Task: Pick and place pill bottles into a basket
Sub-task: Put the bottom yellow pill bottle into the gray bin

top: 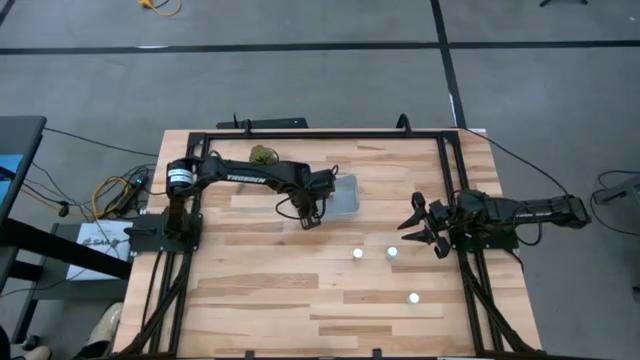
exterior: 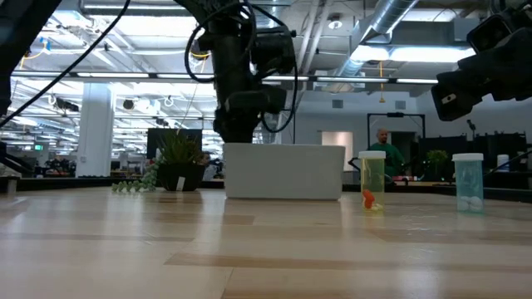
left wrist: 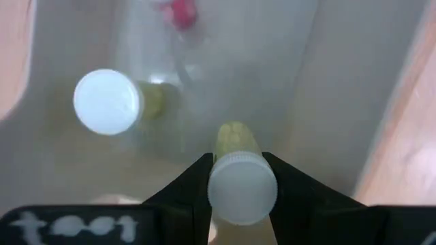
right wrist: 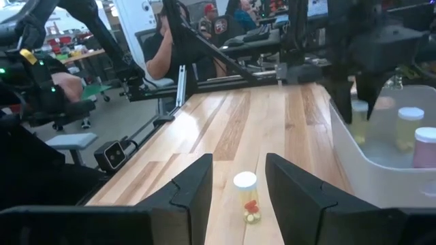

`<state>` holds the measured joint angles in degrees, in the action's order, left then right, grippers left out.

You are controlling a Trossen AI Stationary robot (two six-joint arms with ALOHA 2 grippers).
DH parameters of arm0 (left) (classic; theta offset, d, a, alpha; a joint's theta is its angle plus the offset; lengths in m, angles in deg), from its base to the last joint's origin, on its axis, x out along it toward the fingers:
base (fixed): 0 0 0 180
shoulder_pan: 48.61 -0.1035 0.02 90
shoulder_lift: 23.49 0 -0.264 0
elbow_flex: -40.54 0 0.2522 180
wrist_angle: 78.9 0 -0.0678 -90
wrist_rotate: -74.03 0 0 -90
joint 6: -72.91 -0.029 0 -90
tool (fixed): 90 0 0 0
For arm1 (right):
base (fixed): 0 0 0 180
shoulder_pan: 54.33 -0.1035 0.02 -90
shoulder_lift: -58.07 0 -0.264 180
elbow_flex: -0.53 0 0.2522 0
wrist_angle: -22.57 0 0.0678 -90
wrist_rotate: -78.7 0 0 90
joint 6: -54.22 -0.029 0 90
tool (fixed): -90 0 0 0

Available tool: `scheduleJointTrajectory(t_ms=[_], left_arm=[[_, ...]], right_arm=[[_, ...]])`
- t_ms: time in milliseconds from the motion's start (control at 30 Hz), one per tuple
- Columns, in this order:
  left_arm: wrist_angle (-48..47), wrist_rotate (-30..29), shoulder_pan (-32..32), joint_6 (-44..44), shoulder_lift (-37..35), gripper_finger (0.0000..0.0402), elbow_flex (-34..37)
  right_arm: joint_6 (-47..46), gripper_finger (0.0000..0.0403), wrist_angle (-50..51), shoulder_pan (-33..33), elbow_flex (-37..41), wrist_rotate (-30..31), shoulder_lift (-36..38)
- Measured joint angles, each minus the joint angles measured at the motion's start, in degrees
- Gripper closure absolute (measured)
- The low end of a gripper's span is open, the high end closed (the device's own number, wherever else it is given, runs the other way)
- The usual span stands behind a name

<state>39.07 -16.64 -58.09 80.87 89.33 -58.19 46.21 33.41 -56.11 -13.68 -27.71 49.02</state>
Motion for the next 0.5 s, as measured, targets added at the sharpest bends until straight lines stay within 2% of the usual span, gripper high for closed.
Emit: scheduleJointTrajectory(t_ms=[500], left_arm=[[0.2,-0.7,0.0,-0.8,0.8,0.0241,0.0]], right_arm=[[0.0,0.0274,0.0,0.0,0.0,0.0,0.0]])
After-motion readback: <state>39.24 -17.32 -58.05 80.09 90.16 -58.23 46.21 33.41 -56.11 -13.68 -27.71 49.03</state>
